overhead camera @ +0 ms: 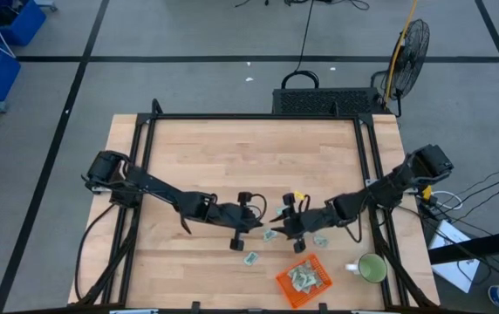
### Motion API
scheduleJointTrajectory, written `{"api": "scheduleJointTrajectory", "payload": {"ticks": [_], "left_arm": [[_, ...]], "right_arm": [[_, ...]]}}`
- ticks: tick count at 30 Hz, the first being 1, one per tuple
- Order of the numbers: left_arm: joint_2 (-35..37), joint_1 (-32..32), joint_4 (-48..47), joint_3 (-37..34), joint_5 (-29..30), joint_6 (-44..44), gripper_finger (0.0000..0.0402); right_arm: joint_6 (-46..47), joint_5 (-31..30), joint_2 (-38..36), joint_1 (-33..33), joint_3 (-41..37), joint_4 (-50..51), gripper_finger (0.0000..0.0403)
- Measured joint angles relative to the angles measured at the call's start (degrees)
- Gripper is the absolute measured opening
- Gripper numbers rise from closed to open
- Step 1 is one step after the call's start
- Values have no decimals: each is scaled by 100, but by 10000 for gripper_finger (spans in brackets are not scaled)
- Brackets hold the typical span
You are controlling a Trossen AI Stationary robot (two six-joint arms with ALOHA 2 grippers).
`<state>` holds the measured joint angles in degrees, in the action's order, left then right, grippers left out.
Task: Pick and place Stevia / Truvia into bins
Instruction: Put the stevia packet into the orange bin
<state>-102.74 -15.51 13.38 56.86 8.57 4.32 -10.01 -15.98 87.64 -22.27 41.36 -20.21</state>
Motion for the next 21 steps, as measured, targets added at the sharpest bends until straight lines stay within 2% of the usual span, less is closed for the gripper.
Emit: {"api": "scheduleJointTrajectory", "payload": {"ticks": [3,12,21], "left_arm": [[2,0,255,0,-100,59,2],[4,-7,846,0,-106,239,1],[4,-28,1044,0,-104,311,1]], "right_arm": [[32,261,0,97,0,-349,100],[183,275,2,174,0,-350,100],[331,271,2,174,0,-227,100]]}}
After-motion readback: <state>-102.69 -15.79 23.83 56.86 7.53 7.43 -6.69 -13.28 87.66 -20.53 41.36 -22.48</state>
